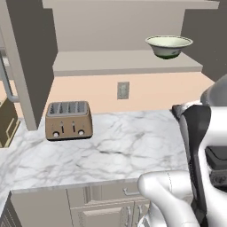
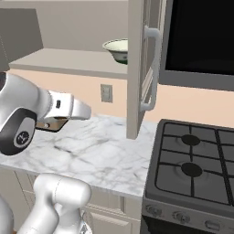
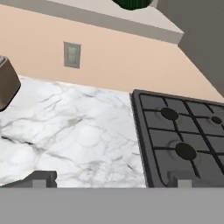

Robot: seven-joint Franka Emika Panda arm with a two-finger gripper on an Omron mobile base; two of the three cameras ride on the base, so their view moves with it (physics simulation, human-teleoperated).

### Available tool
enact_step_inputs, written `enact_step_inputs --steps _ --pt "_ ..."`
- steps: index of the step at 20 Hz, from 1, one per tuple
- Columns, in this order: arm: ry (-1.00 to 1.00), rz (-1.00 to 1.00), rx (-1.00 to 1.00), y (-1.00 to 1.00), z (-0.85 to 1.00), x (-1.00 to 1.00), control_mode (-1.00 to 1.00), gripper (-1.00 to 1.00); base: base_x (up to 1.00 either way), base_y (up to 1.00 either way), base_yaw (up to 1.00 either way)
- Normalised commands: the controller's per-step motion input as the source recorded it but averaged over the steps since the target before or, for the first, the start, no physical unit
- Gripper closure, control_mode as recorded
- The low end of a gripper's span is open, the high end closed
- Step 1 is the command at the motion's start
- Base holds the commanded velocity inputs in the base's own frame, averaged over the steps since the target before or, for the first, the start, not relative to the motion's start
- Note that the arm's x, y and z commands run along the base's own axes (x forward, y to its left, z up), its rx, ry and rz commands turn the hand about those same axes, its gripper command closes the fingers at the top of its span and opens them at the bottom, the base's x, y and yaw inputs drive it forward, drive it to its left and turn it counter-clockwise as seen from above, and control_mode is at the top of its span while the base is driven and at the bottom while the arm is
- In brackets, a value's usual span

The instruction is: Move the bowls from the cabinet to the plates on the dining table.

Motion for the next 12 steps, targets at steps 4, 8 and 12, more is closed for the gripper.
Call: enact_step_inputs --steps 4,8,12 --pt "-0.05 -0.06 -0.1 0.0 0.92 0.0 -1.0 -1.0 0.0 0.0 0.0" --pt "-0.03 -0.01 -0.05 0.0 0.78 0.0 -1.0 -1.0 0.0 0.0 0.0" --pt "-0.01 0.0 -0.08 0.0 0.44 0.07 -1.0 -1.0 0.0 0.0 0.0"
